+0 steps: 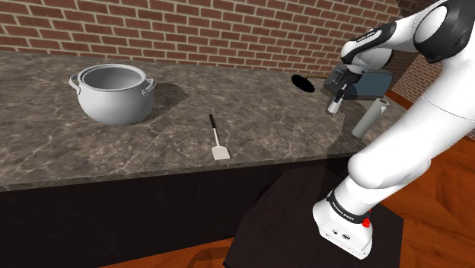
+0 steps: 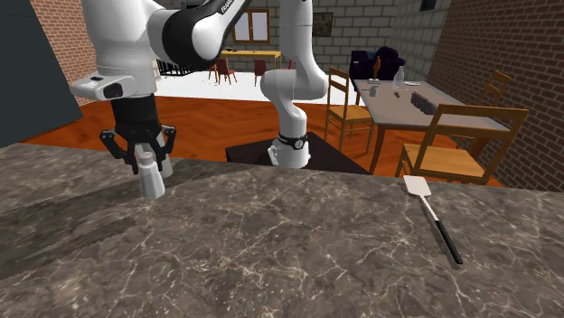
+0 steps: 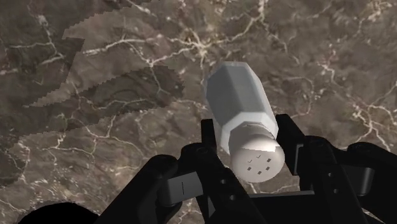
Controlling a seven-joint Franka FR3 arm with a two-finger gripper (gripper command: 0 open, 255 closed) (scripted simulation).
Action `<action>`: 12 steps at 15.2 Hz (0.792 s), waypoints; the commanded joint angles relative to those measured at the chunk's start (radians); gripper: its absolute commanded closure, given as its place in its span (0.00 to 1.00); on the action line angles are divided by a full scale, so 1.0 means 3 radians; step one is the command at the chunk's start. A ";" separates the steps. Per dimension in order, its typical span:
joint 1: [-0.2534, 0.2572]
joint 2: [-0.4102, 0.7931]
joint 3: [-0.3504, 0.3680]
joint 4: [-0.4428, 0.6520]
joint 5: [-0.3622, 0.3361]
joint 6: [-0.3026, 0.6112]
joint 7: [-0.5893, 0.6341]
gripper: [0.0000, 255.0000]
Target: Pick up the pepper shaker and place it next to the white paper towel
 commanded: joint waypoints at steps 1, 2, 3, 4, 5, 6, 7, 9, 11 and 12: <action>-0.0003 0.0050 -0.0002 -0.0046 0.0035 0.0090 -0.0022 1.00; -0.0005 0.0076 -0.0002 -0.0068 0.0054 0.0134 -0.0035 1.00; -0.0007 0.0103 -0.0002 -0.0089 0.0073 0.0177 -0.0048 1.00; -0.0010 0.0130 -0.0001 -0.0110 0.0094 0.0221 -0.0061 1.00; -0.0012 0.0158 0.0000 -0.0129 0.0116 0.0264 -0.0076 1.00; -0.0015 0.0187 0.0001 -0.0148 0.0139 0.0307 -0.0091 1.00; -0.0020 0.0236 0.0004 -0.0177 0.0177 0.0376 -0.0117 1.00; -0.0021 0.0235 0.0005 -0.0178 0.0177 0.0376 -0.0116 1.00; -0.0021 0.0236 0.0005 -0.0177 0.0177 0.0376 -0.0116 1.00; -0.0021 0.0236 0.0005 -0.0177 0.0177 0.0376 -0.0116 1.00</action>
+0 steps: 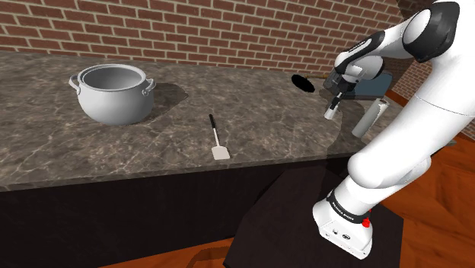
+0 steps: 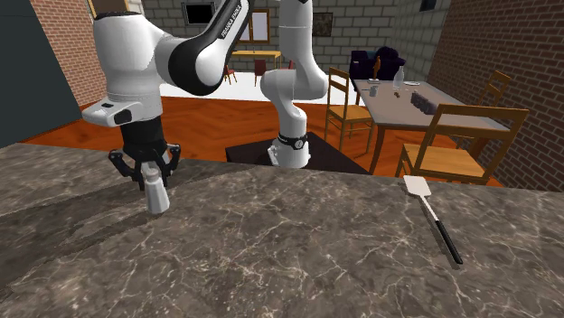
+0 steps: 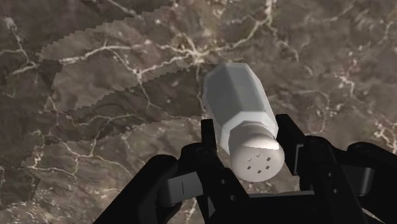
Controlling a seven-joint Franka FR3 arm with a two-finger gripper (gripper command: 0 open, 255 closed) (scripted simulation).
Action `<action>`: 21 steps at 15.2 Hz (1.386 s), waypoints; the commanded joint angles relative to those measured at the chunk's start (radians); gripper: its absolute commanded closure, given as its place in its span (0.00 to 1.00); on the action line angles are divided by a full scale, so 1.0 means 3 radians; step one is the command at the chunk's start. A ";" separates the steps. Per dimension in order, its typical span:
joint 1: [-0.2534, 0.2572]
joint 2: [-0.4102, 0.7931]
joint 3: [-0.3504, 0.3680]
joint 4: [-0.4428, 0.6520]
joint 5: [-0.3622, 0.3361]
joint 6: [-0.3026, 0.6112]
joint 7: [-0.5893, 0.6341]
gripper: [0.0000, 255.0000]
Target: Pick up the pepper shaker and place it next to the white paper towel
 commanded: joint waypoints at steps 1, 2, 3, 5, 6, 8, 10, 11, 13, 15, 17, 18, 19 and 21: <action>0.0000 0.0003 0.0000 0.0001 0.0003 0.0003 -0.0001 1.00; 0.0000 0.0003 0.0000 0.0001 0.0003 0.0003 -0.0001 1.00; 0.0000 0.0003 0.0000 0.0001 0.0003 0.0003 -0.0001 1.00; 0.0000 0.0003 0.0000 0.0001 0.0003 0.0003 -0.0002 0.00; 0.0000 0.0003 0.0000 0.0001 0.0003 0.0003 -0.0001 0.00; 0.0000 0.0003 0.0000 0.0001 0.0003 0.0003 -0.0001 0.00; 0.0013 -0.0085 -0.0006 0.0031 -0.0068 -0.0101 0.0048 0.00; 0.0024 -0.0169 -0.0009 0.0066 -0.0131 -0.0206 0.0093 0.00; 0.0039 -0.0308 -0.0004 0.0140 -0.0230 -0.0397 0.0164 0.00; 0.0036 -0.0308 -0.0002 0.0140 -0.0230 -0.0397 0.0163 0.00; 0.0036 -0.0308 -0.0001 0.0140 -0.0230 -0.0397 0.0164 0.00; 0.0036 -0.0308 -0.0001 0.0140 -0.0230 -0.0397 0.0164 0.00; 0.0036 -0.0308 -0.0001 0.0140 -0.0230 -0.0397 0.0163 0.00; 0.0036 -0.0308 -0.0001 0.0140 -0.0230 -0.0397 0.0163 0.00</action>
